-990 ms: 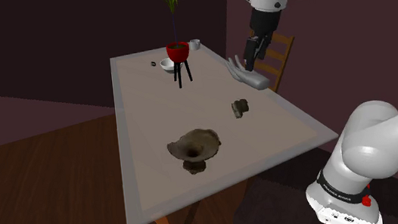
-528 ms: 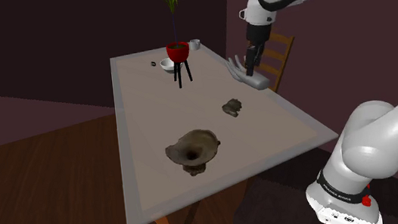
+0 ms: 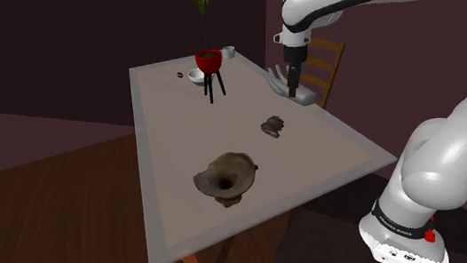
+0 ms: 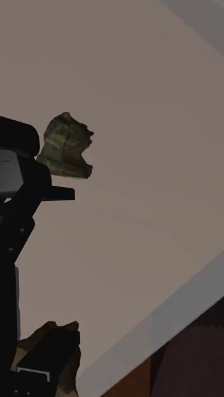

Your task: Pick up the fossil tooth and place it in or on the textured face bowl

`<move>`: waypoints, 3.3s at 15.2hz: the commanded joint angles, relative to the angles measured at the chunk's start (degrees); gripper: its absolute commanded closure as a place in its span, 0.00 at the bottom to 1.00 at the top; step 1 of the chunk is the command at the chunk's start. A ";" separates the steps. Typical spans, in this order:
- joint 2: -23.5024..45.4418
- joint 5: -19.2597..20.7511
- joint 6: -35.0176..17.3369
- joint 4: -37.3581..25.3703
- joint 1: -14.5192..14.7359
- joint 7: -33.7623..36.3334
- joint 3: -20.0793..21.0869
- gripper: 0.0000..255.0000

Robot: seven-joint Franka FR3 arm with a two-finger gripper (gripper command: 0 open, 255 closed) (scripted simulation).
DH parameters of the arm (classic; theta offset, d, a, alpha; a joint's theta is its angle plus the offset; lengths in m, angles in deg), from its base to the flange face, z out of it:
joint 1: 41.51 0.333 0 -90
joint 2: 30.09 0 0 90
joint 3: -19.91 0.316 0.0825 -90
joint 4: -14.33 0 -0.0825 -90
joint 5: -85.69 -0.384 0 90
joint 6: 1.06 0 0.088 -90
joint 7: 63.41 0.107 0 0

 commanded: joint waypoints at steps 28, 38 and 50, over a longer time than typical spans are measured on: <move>43.98 -9.70 -5.16 -21.51 -6.12 -32.60 -3.64 0.00; 43.98 -9.70 -5.15 -21.52 -6.12 -32.60 -3.65 1.00; 34.07 -0.71 -41.16 -3.16 8.47 -5.06 -6.06 0.00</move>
